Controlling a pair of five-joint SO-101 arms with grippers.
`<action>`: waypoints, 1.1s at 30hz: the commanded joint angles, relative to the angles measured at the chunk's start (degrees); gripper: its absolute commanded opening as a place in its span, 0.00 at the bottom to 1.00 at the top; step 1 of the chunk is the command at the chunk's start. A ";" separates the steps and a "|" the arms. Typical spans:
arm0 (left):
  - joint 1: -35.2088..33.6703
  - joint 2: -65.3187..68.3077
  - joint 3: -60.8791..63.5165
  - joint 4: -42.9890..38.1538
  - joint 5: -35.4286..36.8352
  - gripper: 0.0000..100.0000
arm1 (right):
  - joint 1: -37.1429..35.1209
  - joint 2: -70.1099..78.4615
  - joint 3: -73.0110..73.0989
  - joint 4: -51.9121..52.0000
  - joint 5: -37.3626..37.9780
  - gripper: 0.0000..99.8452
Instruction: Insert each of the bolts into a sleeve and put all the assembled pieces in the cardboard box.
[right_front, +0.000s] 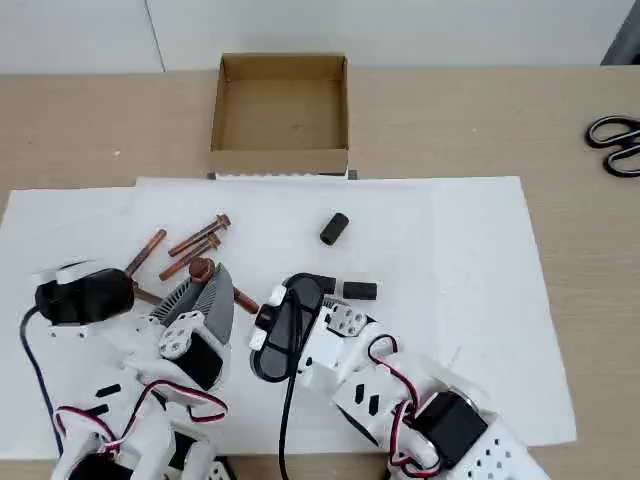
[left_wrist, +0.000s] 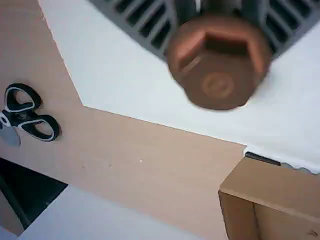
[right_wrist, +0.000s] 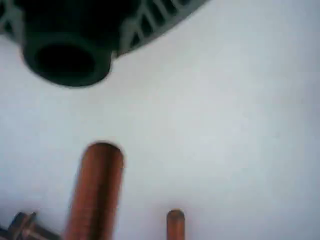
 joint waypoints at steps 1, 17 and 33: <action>0.18 -0.18 -0.31 -1.85 1.14 0.00 | -0.48 -0.48 -0.44 -1.71 0.18 0.00; 4.04 -0.35 -1.27 -1.93 1.14 0.00 | -3.03 -0.75 1.41 -1.80 0.09 0.00; 5.98 -0.26 -1.19 -1.49 1.14 0.00 | -3.12 -0.40 1.41 -6.46 0.53 0.00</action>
